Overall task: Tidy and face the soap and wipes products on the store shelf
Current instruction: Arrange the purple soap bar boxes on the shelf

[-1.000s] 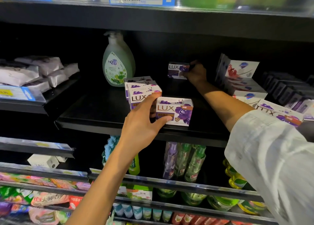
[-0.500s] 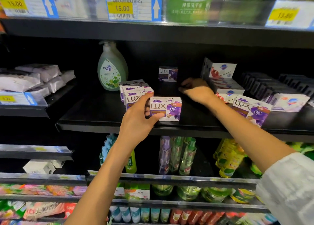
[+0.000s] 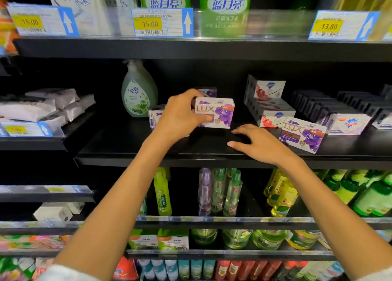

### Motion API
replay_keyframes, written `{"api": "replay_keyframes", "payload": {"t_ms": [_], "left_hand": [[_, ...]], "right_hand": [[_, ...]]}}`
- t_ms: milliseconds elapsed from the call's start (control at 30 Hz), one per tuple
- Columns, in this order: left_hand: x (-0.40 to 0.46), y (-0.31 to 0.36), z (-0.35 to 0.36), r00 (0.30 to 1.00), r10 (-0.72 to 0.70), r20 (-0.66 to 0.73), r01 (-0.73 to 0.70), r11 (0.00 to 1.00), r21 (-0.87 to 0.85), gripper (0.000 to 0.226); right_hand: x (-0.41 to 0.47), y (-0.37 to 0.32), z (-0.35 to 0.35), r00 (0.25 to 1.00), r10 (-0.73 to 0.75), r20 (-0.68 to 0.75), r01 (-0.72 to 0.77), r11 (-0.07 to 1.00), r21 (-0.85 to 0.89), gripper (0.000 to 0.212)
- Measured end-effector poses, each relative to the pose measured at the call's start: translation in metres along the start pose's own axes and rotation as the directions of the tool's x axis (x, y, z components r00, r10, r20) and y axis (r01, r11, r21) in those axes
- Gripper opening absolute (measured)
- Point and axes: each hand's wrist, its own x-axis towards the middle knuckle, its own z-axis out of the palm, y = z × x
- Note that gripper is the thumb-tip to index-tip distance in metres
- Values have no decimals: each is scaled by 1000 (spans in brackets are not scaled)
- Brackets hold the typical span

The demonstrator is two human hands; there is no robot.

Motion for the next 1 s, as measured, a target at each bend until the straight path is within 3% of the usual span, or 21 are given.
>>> {"api": "replay_keyframes", "payload": {"t_ms": [200,433,633,833,1000], "left_hand": [[65,-14,-9,993,-62,103,45,986,160,57],[119,-45,2,966,-104,236,30,954,297,46],[154,-78,16,920,-216,327,151,965,212,47],[173,-96,31,901,-205,382,172,978,118,48],[189,-101,32,874,-224,431,159,970,181,48]], "right_hand": [[-2,-1,0,1000,-5,-9,5,999,-39,64],[0,-2,0,1000,0,-6,0,996,-86,65],[0,-3,0,1000,-22,-7,21,989,-145,67],[-2,-3,3,998,-31,-54,22,987,-159,68],[-1,0,4,999,-1,-33,-4,984,-179,69]]}}
